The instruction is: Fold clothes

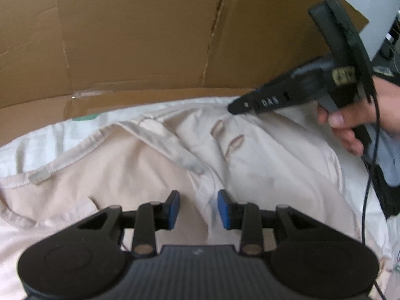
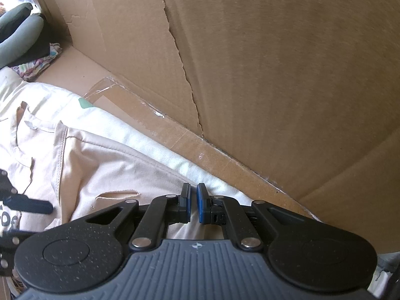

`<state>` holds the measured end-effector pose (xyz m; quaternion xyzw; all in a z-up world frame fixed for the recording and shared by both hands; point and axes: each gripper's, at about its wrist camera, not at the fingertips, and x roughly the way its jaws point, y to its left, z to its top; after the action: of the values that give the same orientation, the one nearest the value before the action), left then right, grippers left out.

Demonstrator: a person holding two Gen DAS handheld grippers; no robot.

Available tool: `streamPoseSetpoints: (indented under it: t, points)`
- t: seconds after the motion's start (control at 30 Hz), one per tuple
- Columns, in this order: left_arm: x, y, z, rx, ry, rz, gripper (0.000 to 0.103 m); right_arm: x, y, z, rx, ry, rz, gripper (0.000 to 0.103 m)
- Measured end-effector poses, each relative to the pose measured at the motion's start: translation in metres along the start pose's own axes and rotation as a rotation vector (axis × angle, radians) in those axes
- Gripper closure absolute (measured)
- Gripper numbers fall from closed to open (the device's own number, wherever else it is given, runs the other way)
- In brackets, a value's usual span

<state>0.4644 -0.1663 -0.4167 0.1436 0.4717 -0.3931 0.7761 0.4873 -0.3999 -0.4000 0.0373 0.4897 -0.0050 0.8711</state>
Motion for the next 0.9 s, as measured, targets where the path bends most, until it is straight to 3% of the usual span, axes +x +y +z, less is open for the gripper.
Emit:
streamPoseSetpoints:
  t: [0.27, 0.33, 0.4, 0.6, 0.9]
  points:
    - [0.009, -0.002, -0.002, -0.004, -0.003, 0.010, 0.072, 0.000, 0.000, 0.001, 0.001, 0.000, 0.001, 0.094]
    - [0.011, -0.001, -0.001, -0.005, -0.002, 0.007, 0.089, 0.001, -0.001, 0.001, 0.000, 0.001, 0.002, 0.094]
    - [0.009, 0.000, 0.000, -0.008, -0.002, 0.010, 0.096, 0.001, 0.000, 0.002, -0.001, 0.004, 0.001, 0.094]
    - [-0.016, 0.007, 0.007, 0.001, -0.024, 0.024, 0.097, 0.000, -0.001, 0.003, 0.003, 0.012, 0.005, 0.094]
    - [-0.032, 0.052, 0.011, -0.047, 0.013, 0.138, 0.098, -0.007, 0.000, 0.008, 0.016, 0.017, 0.001, 0.094]
